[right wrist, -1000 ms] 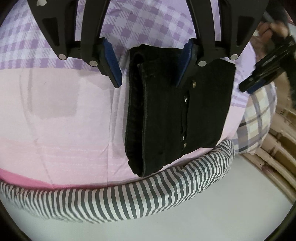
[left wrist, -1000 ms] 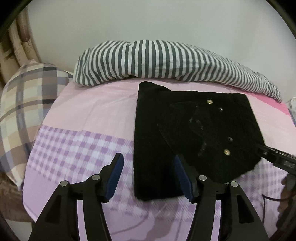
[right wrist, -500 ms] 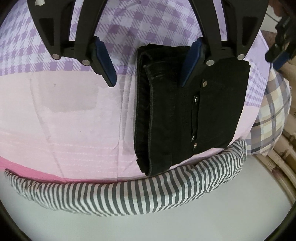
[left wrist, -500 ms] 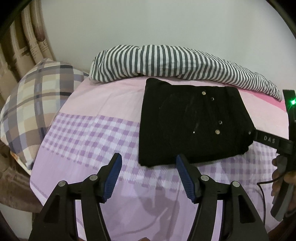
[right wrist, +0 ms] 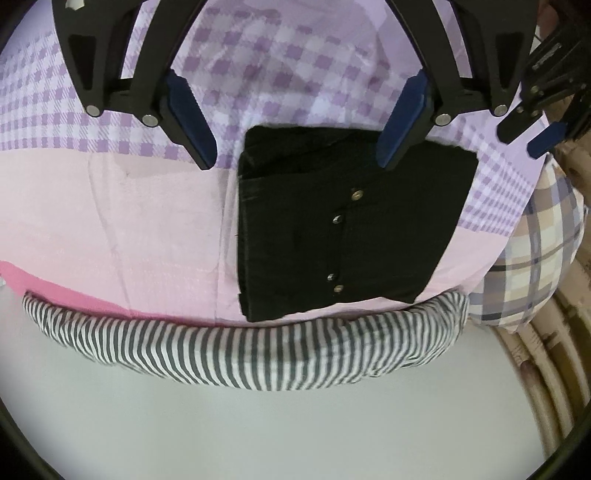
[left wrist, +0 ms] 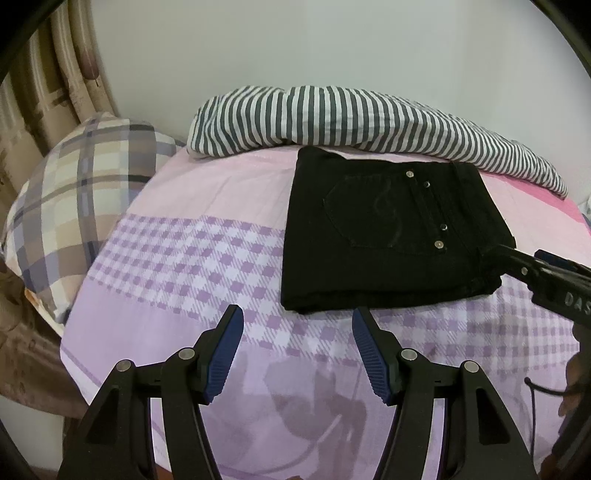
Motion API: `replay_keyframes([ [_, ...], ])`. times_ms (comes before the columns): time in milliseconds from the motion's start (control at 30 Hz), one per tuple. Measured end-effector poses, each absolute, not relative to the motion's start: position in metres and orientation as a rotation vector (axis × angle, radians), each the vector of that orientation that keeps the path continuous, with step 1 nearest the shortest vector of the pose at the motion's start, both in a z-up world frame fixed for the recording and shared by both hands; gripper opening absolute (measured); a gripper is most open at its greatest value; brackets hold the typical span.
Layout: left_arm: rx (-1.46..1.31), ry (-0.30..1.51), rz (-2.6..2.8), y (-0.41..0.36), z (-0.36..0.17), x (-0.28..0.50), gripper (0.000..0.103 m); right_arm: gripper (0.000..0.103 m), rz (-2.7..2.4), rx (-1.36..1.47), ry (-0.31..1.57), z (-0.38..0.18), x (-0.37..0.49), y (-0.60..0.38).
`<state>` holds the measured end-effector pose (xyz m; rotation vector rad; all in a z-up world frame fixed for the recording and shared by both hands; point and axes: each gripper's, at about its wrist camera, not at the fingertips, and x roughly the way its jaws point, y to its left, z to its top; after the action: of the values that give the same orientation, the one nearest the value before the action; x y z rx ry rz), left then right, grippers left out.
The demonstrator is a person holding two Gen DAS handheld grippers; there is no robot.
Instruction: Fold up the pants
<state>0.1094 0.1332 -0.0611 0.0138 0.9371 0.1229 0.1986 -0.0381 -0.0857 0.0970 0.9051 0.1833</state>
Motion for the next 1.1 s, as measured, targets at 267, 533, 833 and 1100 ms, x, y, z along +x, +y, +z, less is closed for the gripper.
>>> replay_keyframes([
  [267,0.020,0.926,0.132,0.135,-0.062,0.108,0.062,0.095,0.155,0.068,0.885,-0.083,0.177,-0.023],
  [533,0.039,0.920,0.131,0.131,-0.061,0.107,0.062,0.098,0.164,0.059,0.897,-0.080,0.171,-0.017],
  [833,0.048,0.922,0.122,0.128,-0.062,0.106,0.062,0.099,0.167,0.039,0.909,-0.084,0.168,-0.014],
  [1100,0.052,0.924,0.119,0.127,-0.063,0.105,0.062,0.099,0.168,0.034,0.919,-0.087,0.167,-0.012],
])
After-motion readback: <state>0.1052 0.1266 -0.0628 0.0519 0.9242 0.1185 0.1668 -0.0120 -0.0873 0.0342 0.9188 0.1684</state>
